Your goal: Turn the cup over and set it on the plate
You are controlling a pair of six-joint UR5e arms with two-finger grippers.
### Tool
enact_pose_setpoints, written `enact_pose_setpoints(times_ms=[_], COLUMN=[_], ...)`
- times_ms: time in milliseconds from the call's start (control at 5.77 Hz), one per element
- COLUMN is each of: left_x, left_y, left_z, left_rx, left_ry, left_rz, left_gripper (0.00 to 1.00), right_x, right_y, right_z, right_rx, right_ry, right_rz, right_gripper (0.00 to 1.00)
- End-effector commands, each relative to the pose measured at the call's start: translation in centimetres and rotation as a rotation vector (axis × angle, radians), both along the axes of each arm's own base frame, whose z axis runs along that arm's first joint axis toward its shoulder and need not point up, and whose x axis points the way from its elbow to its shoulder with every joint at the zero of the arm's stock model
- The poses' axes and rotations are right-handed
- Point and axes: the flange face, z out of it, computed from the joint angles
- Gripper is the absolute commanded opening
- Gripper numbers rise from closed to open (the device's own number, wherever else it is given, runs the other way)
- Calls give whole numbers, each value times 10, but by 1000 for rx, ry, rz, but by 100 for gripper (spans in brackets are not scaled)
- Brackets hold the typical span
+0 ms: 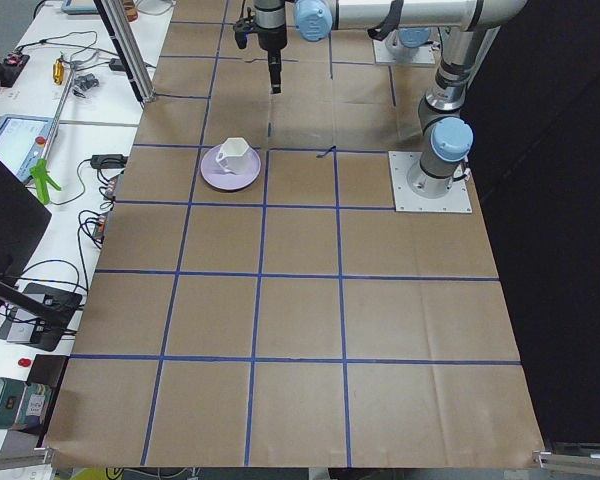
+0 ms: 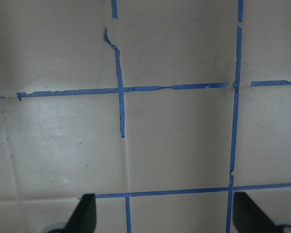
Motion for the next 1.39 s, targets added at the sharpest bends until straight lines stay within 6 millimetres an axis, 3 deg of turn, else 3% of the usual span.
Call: enact_pose_setpoints(times_ms=[0, 347, 1213], left_x=[-16, -8, -10], left_y=[38, 29, 29], left_z=[25, 18, 16], left_rx=[21, 34, 39], left_ry=[20, 21, 30], left_rz=[-12, -7, -8], left_gripper=[99, 99, 99], right_x=[0, 0, 0], right_y=[0, 0, 0], right_z=[0, 0, 0], right_rx=[0, 0, 0], right_ry=[0, 0, 0], right_rz=[0, 0, 0], right_gripper=[100, 100, 100])
